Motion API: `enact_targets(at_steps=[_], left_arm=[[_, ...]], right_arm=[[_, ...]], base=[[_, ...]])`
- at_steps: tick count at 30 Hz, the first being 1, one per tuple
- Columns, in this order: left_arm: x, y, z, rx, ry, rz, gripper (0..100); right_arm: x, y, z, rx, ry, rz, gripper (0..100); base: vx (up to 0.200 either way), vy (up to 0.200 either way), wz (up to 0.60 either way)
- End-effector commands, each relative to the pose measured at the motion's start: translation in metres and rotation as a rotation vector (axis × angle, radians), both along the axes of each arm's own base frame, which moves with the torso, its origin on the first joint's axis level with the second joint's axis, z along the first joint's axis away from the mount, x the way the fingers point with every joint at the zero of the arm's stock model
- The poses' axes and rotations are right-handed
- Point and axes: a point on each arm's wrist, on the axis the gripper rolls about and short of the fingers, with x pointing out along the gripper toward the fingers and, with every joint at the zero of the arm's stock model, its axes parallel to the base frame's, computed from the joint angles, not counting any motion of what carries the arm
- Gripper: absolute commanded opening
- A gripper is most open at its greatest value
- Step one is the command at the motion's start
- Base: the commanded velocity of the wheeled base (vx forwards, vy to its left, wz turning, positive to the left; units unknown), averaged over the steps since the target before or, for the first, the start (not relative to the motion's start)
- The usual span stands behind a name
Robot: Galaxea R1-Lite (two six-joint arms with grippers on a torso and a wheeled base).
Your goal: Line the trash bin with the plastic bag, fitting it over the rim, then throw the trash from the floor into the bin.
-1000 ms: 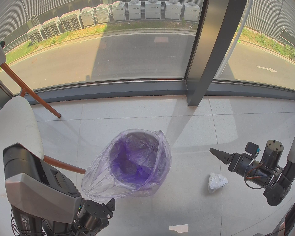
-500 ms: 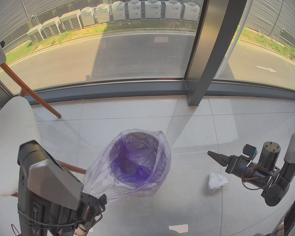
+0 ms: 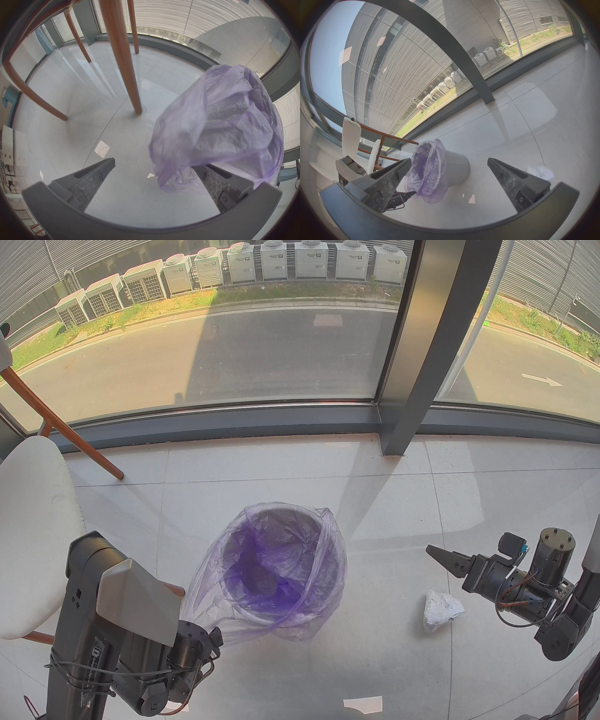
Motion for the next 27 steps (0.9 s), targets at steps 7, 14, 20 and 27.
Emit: enact_targets(at_steps=[7, 14, 20, 27], left_arm=[[0.009, -0.014, 0.022, -0.044, -0.113, -0.038, 100], [0.007, -0.026, 0.062, -0.108, -0.241, -0.075, 100], [0.004, -0.032, 0.078, -0.122, -0.302, -0.065, 100], [-0.007, -0.033, 0.098, -0.147, -0.352, -0.064, 100]], right_arm=[[-0.021, 0.069, -0.014, -0.078, 0.030, 0.291, 100], [0.000, 0.122, -0.016, -0.067, 0.104, 0.310, 100], [0.021, 0.165, -0.009, -0.136, 0.238, 0.350, 100], [0.037, 0.196, 0.000, -0.188, 0.278, 0.324, 100]], base=[[0.000, 0.000, 0.00], [0.000, 0.000, 0.00], [0.000, 0.000, 0.00], [0.000, 0.000, 0.00]])
